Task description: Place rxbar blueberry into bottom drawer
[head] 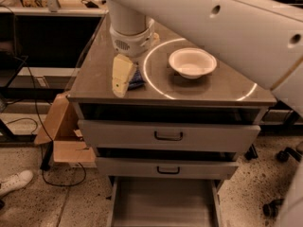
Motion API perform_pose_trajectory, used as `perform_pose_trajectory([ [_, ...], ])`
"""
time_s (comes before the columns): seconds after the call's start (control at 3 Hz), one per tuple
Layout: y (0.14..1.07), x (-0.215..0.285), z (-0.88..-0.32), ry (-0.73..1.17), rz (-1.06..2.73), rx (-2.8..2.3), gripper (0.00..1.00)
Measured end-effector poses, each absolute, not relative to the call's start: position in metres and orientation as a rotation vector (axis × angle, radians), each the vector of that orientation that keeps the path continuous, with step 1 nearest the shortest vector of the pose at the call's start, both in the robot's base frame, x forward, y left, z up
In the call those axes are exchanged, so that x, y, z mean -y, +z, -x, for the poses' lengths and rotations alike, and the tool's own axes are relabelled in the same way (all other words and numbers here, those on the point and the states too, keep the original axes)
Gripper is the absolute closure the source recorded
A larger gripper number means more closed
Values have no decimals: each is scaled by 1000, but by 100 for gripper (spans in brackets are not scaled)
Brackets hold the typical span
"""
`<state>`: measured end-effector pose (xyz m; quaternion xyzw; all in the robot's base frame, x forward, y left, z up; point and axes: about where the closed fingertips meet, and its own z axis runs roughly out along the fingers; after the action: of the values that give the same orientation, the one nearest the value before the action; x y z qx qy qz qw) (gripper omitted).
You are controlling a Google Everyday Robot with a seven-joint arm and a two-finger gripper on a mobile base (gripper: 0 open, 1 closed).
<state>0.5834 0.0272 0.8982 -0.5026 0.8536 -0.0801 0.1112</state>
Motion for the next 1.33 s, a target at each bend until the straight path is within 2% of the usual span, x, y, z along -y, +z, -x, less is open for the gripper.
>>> perform_pose_trajectory([
  [0.67,881,-29,-591,-227,1465,-2575,0],
  [1.33,868,-30,-626,-257,1333,-2663,0],
])
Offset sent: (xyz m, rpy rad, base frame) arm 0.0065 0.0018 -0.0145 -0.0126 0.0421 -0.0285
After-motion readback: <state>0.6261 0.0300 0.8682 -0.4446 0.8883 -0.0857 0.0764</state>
